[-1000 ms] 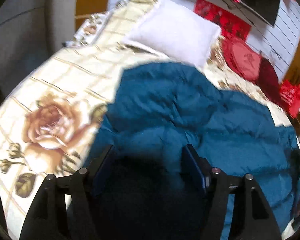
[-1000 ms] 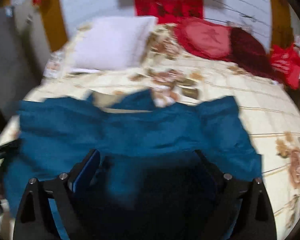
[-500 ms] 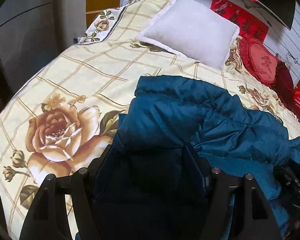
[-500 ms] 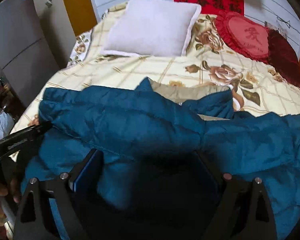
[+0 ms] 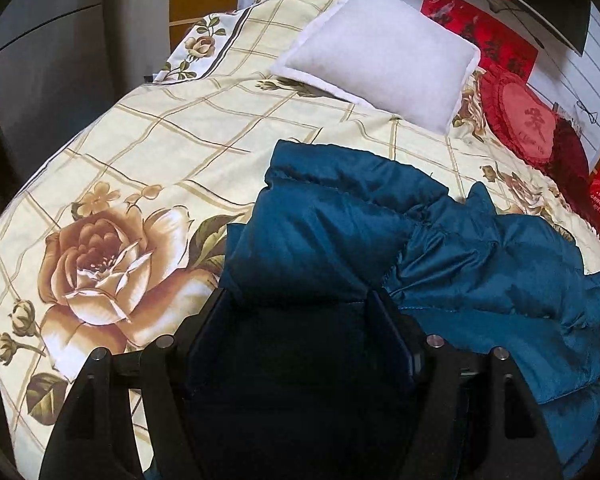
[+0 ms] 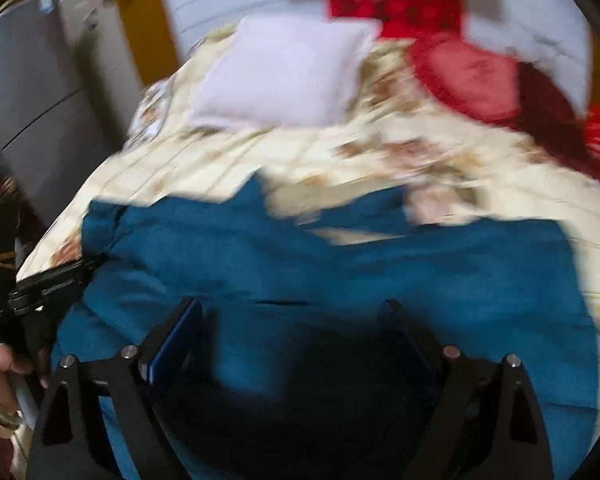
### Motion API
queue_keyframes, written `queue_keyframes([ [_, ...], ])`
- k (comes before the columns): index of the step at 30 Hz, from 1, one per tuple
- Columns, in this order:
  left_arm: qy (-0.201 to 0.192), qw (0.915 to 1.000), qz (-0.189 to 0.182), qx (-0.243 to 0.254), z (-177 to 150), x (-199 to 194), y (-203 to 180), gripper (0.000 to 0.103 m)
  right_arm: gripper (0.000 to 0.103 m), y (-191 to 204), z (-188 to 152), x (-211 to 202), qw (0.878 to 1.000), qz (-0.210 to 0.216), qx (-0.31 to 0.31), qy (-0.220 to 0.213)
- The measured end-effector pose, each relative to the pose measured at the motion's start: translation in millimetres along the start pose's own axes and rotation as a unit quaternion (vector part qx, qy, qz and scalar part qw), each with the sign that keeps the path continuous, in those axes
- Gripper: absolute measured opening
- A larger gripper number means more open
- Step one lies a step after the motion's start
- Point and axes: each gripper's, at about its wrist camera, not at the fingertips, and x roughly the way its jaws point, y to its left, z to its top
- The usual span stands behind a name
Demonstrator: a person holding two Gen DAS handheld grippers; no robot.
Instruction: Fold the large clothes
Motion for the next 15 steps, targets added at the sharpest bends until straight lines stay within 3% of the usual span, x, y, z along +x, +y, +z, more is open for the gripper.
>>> queue_keyframes([
  [4,-0.001,0.9999,-0.009,-0.006,-0.6,1.9,2.5,0.099,0.092,-68.7,-10.8,-12.6,0.997,-0.069,0.043,0.001],
  [7,-0.001,0.9998,-0.016,-0.013,-1.3,5.0,3.5,0.100,0.093,-94.0,-19.1,2.6,0.995,-0.063,0.071,0.000],
  [11,0.004,0.9994,-0.024,-0.026,-1.9,8.1,7.3,0.101,0.098,-86.5,-20.1,26.0,0.995,-0.083,0.054,0.006],
  [15,0.020,0.9985,-0.035,-0.037,-1.8,-2.6,14.1,0.100,0.096,-82.2,-17.3,15.1,0.995,-0.090,0.044,0.020],
])
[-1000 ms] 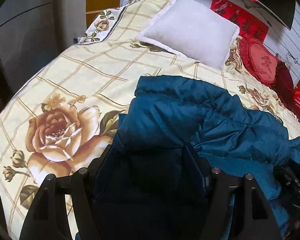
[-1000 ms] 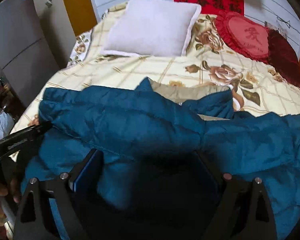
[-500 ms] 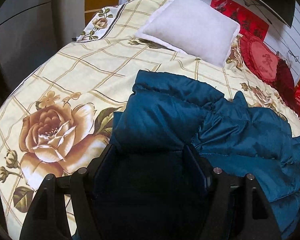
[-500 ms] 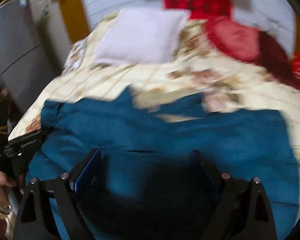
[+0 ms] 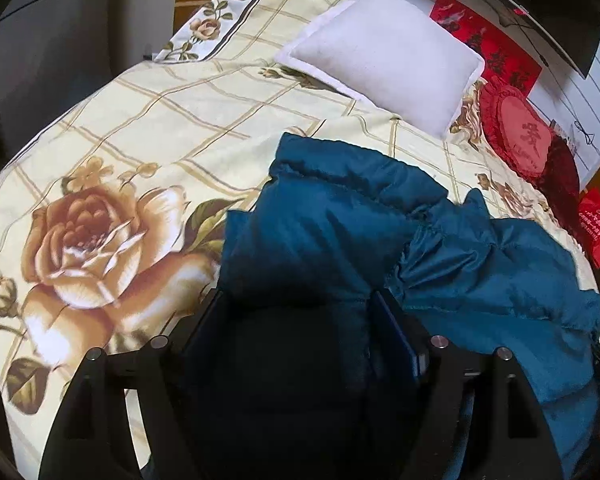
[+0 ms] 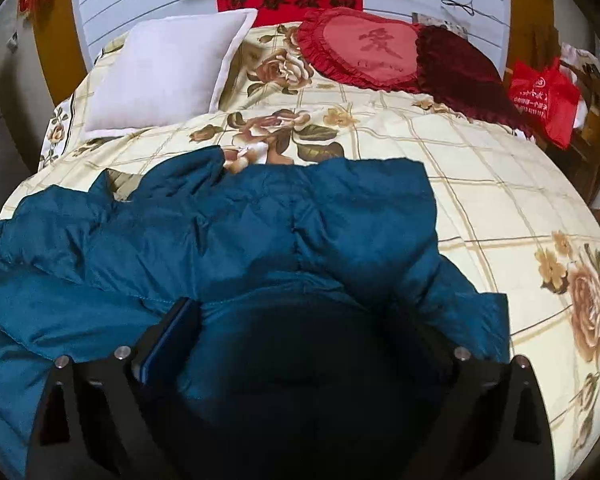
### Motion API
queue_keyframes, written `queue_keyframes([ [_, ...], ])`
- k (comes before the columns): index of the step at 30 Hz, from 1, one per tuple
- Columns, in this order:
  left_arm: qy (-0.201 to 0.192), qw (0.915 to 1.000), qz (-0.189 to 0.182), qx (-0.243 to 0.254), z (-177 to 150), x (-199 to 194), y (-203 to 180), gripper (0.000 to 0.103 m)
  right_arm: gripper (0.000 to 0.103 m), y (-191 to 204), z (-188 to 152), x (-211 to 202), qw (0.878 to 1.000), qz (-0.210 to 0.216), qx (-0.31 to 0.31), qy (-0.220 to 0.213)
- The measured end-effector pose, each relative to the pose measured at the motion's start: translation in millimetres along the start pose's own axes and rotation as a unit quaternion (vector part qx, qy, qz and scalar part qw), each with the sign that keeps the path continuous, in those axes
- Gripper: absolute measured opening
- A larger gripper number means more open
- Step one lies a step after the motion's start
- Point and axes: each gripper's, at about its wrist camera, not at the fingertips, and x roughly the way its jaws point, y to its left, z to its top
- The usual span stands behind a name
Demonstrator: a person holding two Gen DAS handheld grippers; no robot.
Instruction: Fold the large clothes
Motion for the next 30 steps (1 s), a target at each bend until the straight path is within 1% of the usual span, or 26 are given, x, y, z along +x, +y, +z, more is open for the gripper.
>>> queue_keyframes([
  [1,0.000,0.9999,-0.010,-0.002,-0.5,-9.8,2.7,0.099,0.096,-1.8,-1.6,-12.9,1.000,0.006,0.005,-0.008],
  [3,-0.010,0.9992,-0.036,-0.011,-3.6,-35.0,9.8,0.099,0.096,-9.1,-10.6,-49.7,0.998,0.041,0.021,-0.045],
  [4,-0.015,0.9988,-0.044,-0.013,-5.6,-45.3,12.6,0.099,0.098,-14.1,-16.5,-66.4,0.996,0.058,0.026,-0.056],
  [5,-0.021,0.9984,-0.051,-0.012,-9.5,-60.1,15.9,0.099,0.101,-18.4,-21.1,-76.2,0.996,0.067,0.029,-0.059],
  [7,-0.030,0.9981,-0.053,-0.003,-16.5,-79.7,17.5,0.099,0.103,-28.7,-33.2,-92.0,0.995,0.075,0.031,-0.050],
  [9,-0.036,0.9981,-0.047,0.015,-29.6,-101.7,20.2,0.099,0.103,-41.7,-48.2,-100.3,0.997,0.064,0.031,-0.029],
  [12,-0.038,0.9984,-0.032,0.027,-47.3,-119.0,25.3,0.099,0.103,-61.2,-68.7,-108.7,0.998,0.051,0.044,-0.020],
  [14,-0.034,0.9985,-0.026,0.032,-63.1,-127.4,30.1,0.099,0.103,-72.8,-82.6,-113.0,0.996,0.059,0.065,-0.011],
  [17,-0.030,0.9988,-0.023,0.031,-78.2,-133.8,35.4,0.099,0.103,-79.5,-96.3,-113.9,0.996,0.058,0.070,0.000],
  [20,-0.023,0.9990,-0.025,0.030,-91.1,-136.0,36.6,0.099,0.103,-76.5,-107.0,-114.9,0.998,0.044,0.051,0.009],
  [22,-0.022,0.9989,-0.027,0.032,-97.7,-135.6,36.3,0.099,0.103,-75.2,-110.5,-117.4,0.999,0.031,0.037,0.005],
  [25,-0.022,0.9989,-0.031,0.026,-102.2,-131.5,37.1,0.099,0.103,-74.7,-111.5,-117.5,0.999,0.025,0.033,0.002],
  [30,-0.013,0.9992,-0.034,0.014,-102.8,-117.3,41.2,0.099,0.103,-86.4,-111.4,-110.8,0.998,0.027,0.055,0.012],
])
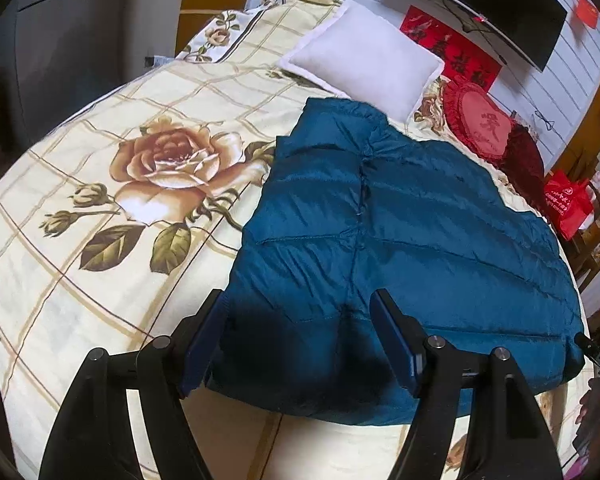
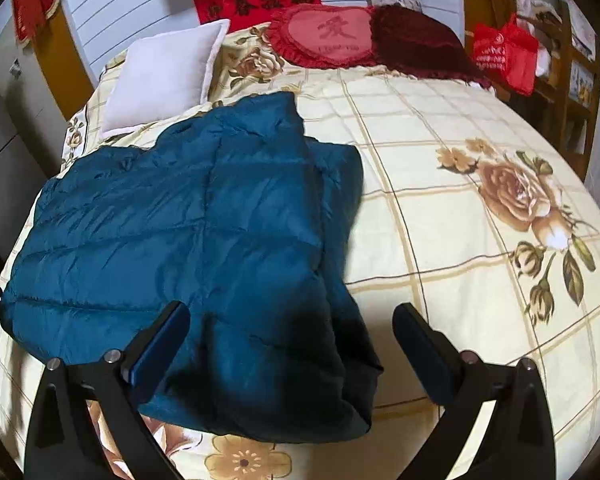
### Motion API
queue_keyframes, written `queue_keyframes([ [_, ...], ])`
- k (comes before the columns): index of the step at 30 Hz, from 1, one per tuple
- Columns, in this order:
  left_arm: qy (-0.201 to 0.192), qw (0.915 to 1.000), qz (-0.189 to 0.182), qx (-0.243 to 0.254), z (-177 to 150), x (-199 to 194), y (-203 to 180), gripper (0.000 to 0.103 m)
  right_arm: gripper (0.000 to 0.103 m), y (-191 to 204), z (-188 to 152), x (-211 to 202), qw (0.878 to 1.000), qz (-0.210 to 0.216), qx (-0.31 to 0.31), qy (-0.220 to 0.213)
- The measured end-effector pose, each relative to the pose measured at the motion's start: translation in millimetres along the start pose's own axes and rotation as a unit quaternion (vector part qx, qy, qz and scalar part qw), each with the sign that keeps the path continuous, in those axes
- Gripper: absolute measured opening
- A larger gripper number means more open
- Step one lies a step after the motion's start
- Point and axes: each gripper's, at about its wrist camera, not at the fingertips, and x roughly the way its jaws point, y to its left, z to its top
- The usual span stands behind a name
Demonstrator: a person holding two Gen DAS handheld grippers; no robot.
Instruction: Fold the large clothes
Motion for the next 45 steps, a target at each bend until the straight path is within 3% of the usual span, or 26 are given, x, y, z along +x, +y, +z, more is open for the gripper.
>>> queue_keyframes([
  [6,0.019,0.9996,-0.020,-0.012,1.7,19.8,11.8,0.100,0.103,-15.5,-0.6,24.1,0.999,0.026,0.032,0.020],
  [11,0.053,0.9960,-0.056,-0.043,2.4,41.1,18.9,0.103,0.103,-29.0,-0.4,49.2,0.992,0.085,0.083,0.040],
  [22,0.045,0.9940,-0.077,-0.064,0.0,55.3,18.7,0.103,0.103,-14.9,15.1,75.5,0.990,0.123,0.041,0.061],
  [25,0.035,0.9947,-0.076,-0.059,-2.7,54.7,17.7,0.103,0.091,-11.4,12.4,71.9,0.989,0.134,0.051,0.045],
  [26,0.035,0.9945,-0.082,-0.055,-2.9,53.9,16.6,0.099,0.085,-10.0,11.4,69.6,0.989,0.133,0.051,0.041],
  [27,0.035,0.9941,-0.087,-0.055,-2.6,51.3,16.3,0.088,0.082,-7.5,10.2,65.7,0.989,0.132,0.051,0.037],
  [30,0.030,0.9928,-0.097,-0.063,0.0,37.7,17.0,0.063,0.058,2.4,10.6,46.5,0.991,0.127,0.040,0.028],
  [31,0.026,0.9926,-0.101,-0.063,0.2,30.0,16.4,0.060,0.051,5.8,11.3,37.8,0.991,0.128,0.036,0.027],
  [34,0.013,0.9945,-0.099,-0.031,-1.7,-1.9,9.4,0.057,0.045,13.4,10.8,7.7,0.990,0.140,0.013,0.022],
  [38,0.033,0.9927,-0.115,-0.013,-12.2,-39.4,10.0,0.057,0.043,16.9,-2.8,-46.1,0.986,0.168,-0.007,0.005],
  [40,0.040,0.9915,-0.124,0.004,-24.6,-63.1,13.7,0.057,0.043,13.2,-19.0,-69.5,0.984,0.180,-0.013,0.006],
  [45,0.064,0.9922,-0.105,0.020,-65.8,-93.7,27.2,0.057,0.044,1.3,-66.0,-88.5,0.982,0.183,-0.002,0.036],
])
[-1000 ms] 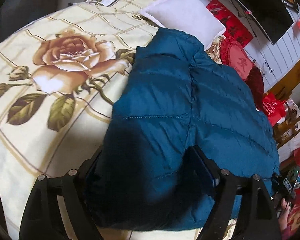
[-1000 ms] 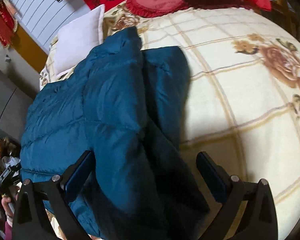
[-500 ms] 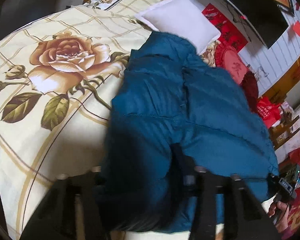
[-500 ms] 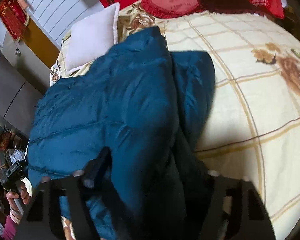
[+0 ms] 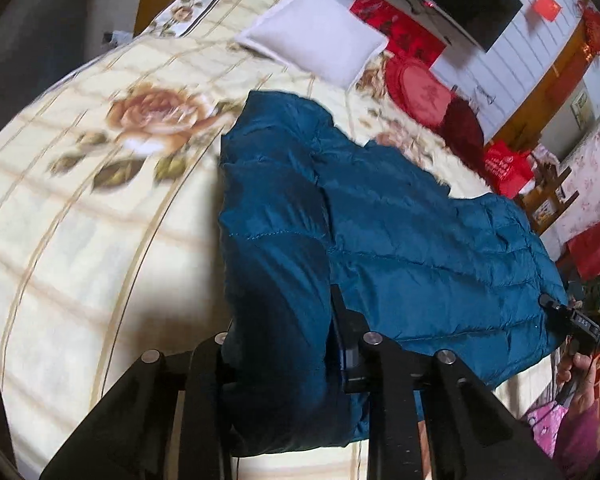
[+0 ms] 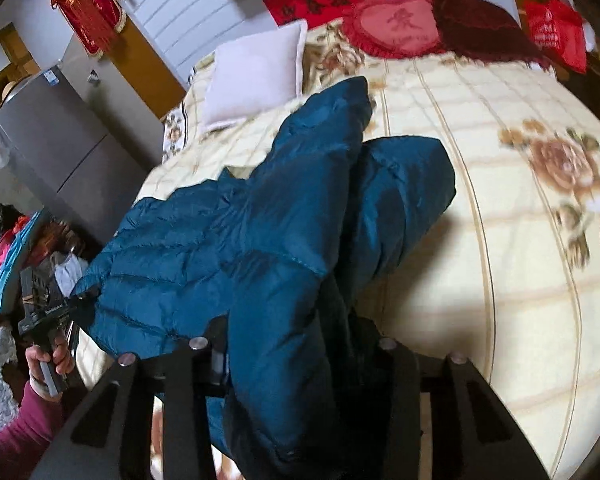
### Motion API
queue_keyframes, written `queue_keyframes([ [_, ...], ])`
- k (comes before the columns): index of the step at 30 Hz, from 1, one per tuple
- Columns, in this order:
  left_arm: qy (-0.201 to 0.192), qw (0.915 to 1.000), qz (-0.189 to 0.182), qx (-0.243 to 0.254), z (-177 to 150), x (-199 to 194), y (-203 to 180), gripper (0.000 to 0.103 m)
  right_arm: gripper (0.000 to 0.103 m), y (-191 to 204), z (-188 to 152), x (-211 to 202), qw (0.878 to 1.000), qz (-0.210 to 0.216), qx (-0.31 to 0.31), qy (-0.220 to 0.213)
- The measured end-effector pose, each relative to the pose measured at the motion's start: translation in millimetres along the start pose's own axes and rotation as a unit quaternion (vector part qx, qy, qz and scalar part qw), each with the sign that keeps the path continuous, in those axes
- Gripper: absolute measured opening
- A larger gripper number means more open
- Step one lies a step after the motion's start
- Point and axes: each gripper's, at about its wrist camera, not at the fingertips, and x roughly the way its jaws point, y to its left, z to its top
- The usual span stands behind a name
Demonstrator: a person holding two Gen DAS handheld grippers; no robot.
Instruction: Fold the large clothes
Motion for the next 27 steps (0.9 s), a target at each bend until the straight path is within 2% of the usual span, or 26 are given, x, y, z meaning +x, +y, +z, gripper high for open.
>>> queue_keyframes([
  [3,0.011,0.9992,0.039,0.000,-18.6,8.1,3.6,0.064,0.056,-18.1,-25.4,12.8,0.999,-0.029,0.041,0.011],
  [5,0.014,0.9981,0.060,-0.007,-26.4,15.7,6.0,0.074,0.074,-31.5,-38.1,27.3,0.995,-0.058,0.070,0.029],
  [6,0.012,0.9975,0.069,-0.009,-28.4,17.5,6.6,0.078,0.077,-33.7,-41.7,30.2,0.994,-0.066,0.079,0.029],
  [8,0.003,0.9968,0.080,-0.006,-32.4,15.3,4.7,0.079,0.078,-30.4,-44.2,25.1,0.993,-0.074,0.086,0.016],
  [12,-0.005,0.9956,0.093,0.007,-39.9,3.3,0.5,0.079,0.082,-11.2,-46.1,5.1,0.991,-0.126,0.052,0.004],
  [14,-0.017,0.9944,0.103,0.012,-45.0,-4.7,-5.4,0.079,0.090,0.6,-46.2,-5.5,0.989,-0.142,0.030,-0.002],
  [16,-0.031,0.9924,0.117,0.023,-51.2,-12.6,-12.2,0.079,0.093,11.9,-46.8,-15.3,0.988,-0.151,0.012,-0.011],
  [20,-0.064,0.9881,0.137,0.027,-56.7,-31.3,-19.2,0.079,0.094,34.5,-44.9,-28.7,0.982,-0.186,-0.020,-0.034],
  [23,-0.073,0.9869,0.142,0.025,-56.8,-42.4,-21.5,0.079,0.094,47.7,-46.1,-34.7,0.983,-0.176,-0.026,-0.044],
  [27,-0.089,0.9809,0.167,0.044,-63.0,-52.7,-34.6,0.079,0.094,75.0,-60.1,-35.4,0.983,-0.168,-0.057,-0.054],
])
